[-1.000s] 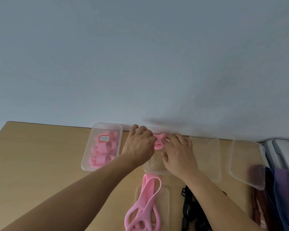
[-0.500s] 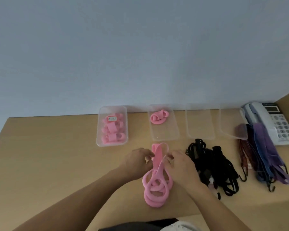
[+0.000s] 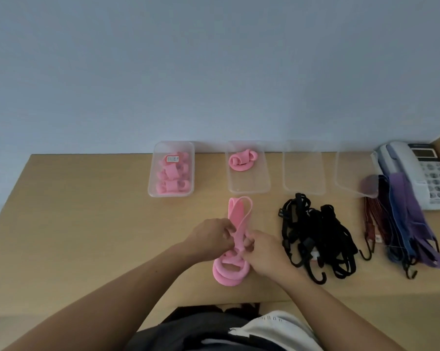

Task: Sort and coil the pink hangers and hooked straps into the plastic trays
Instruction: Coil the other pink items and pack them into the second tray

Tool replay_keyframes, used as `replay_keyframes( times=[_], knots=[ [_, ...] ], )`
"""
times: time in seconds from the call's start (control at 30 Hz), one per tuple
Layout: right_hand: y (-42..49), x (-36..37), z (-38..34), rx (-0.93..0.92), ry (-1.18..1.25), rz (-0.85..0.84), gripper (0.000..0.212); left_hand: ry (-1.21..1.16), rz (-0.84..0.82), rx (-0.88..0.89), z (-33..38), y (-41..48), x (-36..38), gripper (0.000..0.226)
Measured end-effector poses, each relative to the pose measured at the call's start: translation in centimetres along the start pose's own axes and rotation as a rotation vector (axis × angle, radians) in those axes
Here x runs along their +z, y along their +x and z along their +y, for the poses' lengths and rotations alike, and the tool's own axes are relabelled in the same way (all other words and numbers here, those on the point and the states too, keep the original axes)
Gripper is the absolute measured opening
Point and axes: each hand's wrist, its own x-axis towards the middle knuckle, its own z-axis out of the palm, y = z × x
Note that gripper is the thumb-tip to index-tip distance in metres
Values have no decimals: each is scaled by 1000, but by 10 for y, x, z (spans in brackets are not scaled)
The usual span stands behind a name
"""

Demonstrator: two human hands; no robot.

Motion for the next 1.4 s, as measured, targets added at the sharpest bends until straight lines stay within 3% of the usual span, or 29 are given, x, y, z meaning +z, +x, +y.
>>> replay_keyframes(
  times=[0.2,0.43,0.5,0.63,0.8,0.97,1.1,1.2,1.3,1.4],
  knots=[
    [-5,-25,-11,160,696,-98,22,-51,0,-98,1,-10,3,46],
    [-8,-76,-31,112,1308,-237,15,-549,-39,10,19,-26,-26,58],
    [-10,-90,-37,105,1471,-291,22,-476,-17,119,26,-30,-40,62],
    [-10,-110,-45,150,1683,-292,13,-262,61,295,43,-27,-58,66],
    [-7,-124,-50,153,1799,-238,16,-417,148,311,53,-18,-64,31],
    [-5,-130,-58,174,1871,-241,14,-374,177,328,56,-15,-66,52],
    [-4,-129,-60,176,1897,-252,17,-304,233,371,56,-9,-68,32],
    [-6,-129,-60,167,1637,-143,7,-394,329,307,61,-7,-72,17],
    [-6,-128,-59,63,1241,72,20,-502,320,240,65,-8,-80,18],
    [-13,-133,-68,-185,1046,222,40,-508,278,191,68,-9,-84,16]
  ],
)
